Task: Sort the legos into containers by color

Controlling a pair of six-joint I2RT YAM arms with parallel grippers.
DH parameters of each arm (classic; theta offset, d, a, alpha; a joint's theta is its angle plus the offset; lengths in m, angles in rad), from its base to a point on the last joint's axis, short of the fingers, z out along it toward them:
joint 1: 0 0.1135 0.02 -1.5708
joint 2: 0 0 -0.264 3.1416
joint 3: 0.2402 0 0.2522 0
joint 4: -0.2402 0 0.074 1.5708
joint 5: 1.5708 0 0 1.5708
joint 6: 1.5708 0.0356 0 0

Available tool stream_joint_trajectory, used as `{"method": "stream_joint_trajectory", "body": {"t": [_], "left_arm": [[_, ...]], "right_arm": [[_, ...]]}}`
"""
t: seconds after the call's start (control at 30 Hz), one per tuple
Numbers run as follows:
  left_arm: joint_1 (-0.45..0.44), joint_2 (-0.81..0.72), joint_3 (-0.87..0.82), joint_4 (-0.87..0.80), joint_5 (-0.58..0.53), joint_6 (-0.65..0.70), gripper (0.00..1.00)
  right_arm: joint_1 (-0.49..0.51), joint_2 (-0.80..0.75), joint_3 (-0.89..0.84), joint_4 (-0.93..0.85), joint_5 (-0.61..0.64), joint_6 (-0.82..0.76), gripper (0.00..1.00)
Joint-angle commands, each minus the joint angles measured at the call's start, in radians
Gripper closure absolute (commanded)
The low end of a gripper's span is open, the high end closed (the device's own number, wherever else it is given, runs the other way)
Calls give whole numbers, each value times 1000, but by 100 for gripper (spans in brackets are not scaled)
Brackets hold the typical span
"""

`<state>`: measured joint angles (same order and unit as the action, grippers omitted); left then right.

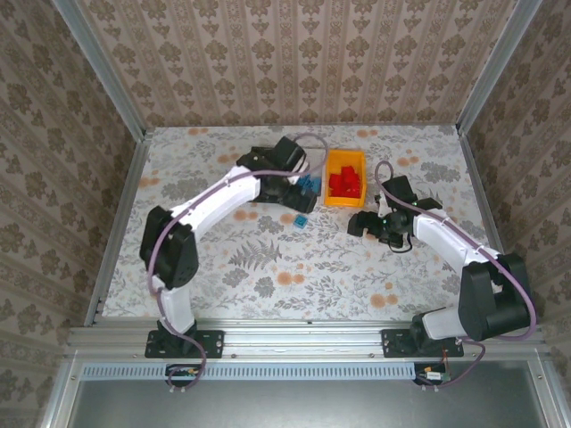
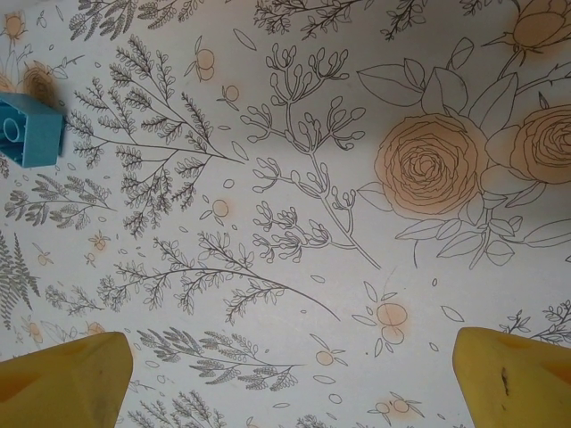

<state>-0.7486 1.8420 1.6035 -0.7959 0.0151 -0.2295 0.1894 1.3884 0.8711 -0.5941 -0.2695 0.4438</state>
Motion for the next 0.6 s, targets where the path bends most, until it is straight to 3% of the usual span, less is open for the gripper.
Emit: {"method": "stream_joint_trajectory", "body": {"t": [0.0,0.17,0.57], "left_arm": [[-38,-74,-208,107,-69,-38,0],[-74,-91,-357,230,-48,-104,0],[-84,116,-187,247,-84,-31,2]], "right_arm": [[-4,-3,-11,-17,-11,-10,6],[-4,54,-15,-7,-13,1,6],[-4,39,-26,-17,-16,28,4]]}}
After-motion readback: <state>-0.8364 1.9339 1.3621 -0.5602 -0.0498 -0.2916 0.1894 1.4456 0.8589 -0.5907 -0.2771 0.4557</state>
